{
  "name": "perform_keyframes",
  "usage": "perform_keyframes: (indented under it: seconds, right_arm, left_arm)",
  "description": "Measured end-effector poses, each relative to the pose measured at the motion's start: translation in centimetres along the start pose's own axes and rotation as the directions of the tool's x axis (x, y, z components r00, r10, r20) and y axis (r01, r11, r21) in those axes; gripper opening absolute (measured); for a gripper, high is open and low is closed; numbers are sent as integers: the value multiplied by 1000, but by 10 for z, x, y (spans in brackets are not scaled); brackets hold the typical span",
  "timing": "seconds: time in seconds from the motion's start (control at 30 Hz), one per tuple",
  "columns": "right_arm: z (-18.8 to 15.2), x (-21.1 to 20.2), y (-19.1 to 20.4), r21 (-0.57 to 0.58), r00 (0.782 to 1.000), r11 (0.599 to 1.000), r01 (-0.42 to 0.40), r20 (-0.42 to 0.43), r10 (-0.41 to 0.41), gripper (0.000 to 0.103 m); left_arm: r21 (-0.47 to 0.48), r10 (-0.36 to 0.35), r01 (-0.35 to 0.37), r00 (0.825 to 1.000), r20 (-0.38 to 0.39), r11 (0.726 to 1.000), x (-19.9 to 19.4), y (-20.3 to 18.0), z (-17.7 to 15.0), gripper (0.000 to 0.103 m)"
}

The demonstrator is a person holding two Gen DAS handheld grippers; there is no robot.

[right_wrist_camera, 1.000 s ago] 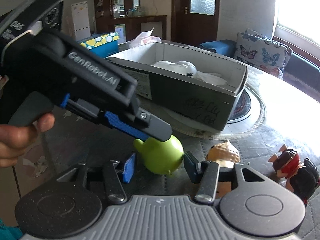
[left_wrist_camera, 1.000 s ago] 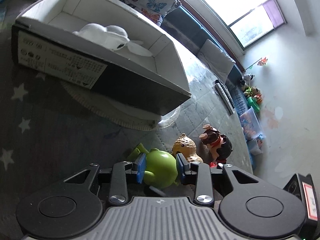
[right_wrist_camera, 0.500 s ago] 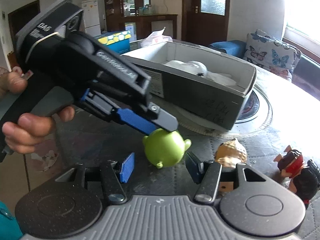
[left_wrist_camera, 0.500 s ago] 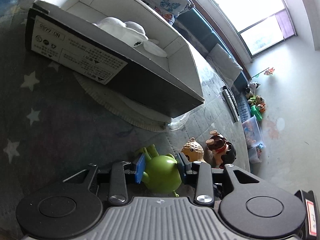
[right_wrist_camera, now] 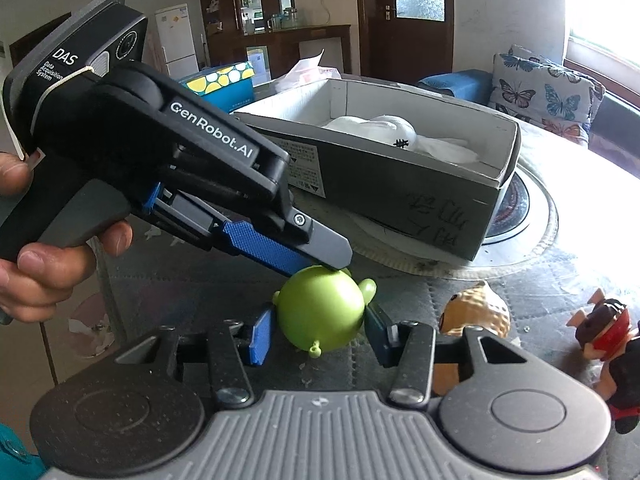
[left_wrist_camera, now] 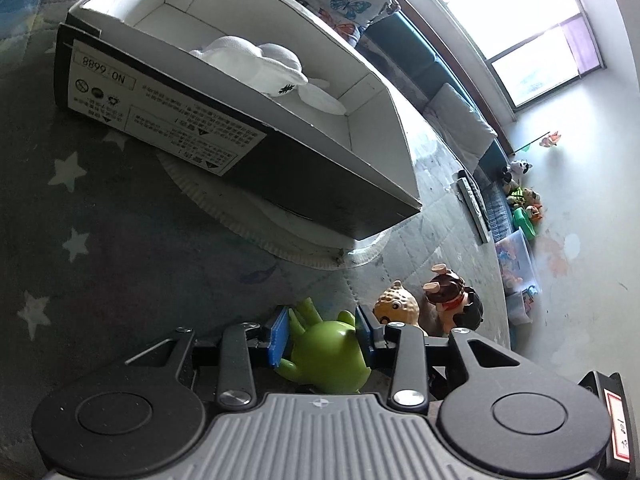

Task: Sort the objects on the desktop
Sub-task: 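Lift the green alien with the left tool and carry it over the shoebox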

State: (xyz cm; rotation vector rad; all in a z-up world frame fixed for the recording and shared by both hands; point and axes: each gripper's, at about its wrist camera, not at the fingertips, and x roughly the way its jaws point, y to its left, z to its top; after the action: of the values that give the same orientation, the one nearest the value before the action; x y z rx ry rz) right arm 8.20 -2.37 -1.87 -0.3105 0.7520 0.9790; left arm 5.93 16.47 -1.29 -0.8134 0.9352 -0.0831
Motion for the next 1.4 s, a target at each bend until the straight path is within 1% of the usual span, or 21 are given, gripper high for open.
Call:
perform_keyframes:
  seconds: [0.13,0.33,0.47,0.6,0.7,0.9,1.03,1.17,1.27,1.4]
  right_arm:
    - [-1,0,0,0,1000,1000,4,-1,-4,49]
    - [-3,2,0,1,1000,1000,11,-1,-11,49]
    - [-4,2,1,4,1000,1000,19,4,-19,49]
    - [-5,0,2,6,1000,1000,25,9,-25,49]
    - [-5,-4,4,-1,999,1000,30,21,-30,49]
    - [11,-26,8,-30,994,998,63,95,-60,49]
    - [34,-38,5,-46,981,994,103,170,-94,49]
    - [60,-36,-7,-45,968,989,138,219,-125,49]
    - [81,-21,-23,-27,960,986,164,233,-153,49]
    - [102,5,-42,17,957,983,180,227,-179,49]
  left_arm:
    - [-43,2,-2,1000,-5,999,0,2,-1,42]
    - [-128,-8,6,1000,-18,992,1,7,-5,42]
    - [-143,-1,0,1000,-6,990,1,5,-8,42]
    - [-113,10,-9,1000,7,993,0,0,-11,42]
    - [-90,3,-2,1000,15,996,-5,-4,-12,42]
    - [6,-30,30,995,99,1000,-30,-29,-7,42]
    - [65,-67,57,985,162,996,-42,-47,13,42]
    - [123,-95,71,973,208,990,-43,-61,43,42]
    - [154,-102,70,971,216,986,-31,-64,72,42]
    - [170,-101,66,974,203,983,-11,-60,108,42]
